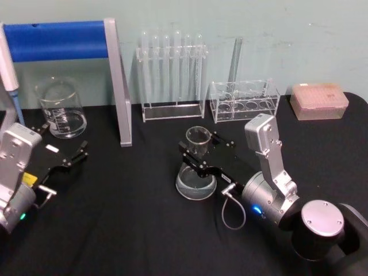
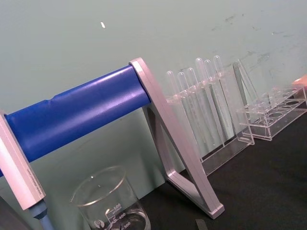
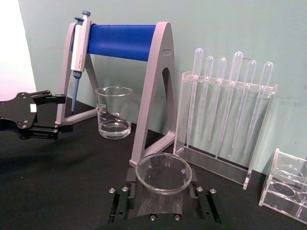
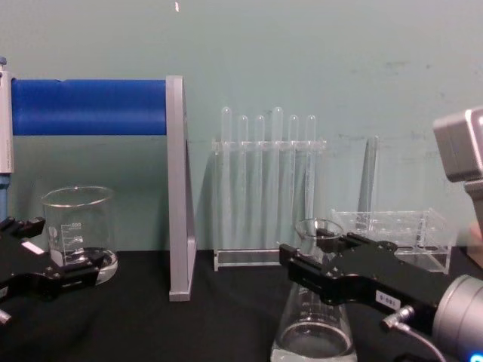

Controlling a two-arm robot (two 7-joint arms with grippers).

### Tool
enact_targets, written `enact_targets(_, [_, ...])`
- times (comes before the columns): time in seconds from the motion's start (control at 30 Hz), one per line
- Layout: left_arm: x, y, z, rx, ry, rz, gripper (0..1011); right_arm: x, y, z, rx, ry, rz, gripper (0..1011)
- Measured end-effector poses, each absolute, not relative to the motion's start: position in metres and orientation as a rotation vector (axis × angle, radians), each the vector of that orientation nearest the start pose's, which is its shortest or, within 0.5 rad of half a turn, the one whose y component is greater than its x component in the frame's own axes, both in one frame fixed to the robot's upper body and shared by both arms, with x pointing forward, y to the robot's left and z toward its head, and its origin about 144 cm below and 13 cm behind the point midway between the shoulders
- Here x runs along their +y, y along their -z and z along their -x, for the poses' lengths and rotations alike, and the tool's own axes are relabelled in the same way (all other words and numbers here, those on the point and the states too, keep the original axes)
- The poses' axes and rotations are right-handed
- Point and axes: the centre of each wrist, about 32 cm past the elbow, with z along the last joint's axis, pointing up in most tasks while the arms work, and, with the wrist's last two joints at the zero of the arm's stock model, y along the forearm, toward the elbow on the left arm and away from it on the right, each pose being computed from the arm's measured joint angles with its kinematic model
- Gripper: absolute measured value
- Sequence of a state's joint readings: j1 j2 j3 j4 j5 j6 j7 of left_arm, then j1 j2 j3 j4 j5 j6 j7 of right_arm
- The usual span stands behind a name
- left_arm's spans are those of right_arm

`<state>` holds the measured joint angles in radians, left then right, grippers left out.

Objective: Grasp the erlenmeyer flask with one hand, shake it three times, then place it back.

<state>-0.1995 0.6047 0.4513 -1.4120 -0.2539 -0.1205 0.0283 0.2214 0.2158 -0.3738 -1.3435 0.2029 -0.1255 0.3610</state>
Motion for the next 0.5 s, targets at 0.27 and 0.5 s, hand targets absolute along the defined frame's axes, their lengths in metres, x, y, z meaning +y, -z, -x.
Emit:
enact_targets(0.27, [0.3097, -1.1398, -0.4886, -0.285, -1.248, -0.304, 1001, -0.1931, -1.13, -0.5049, -0.081, 0.896, 0.032, 848])
enact_targets(0.5, [0.3097, -1.1398, -0.4886, -0.285, -1.248, -0.304, 1001, -0.1931, -1.1299, -0.5048, -0.08, 0.896, 0.032, 1002])
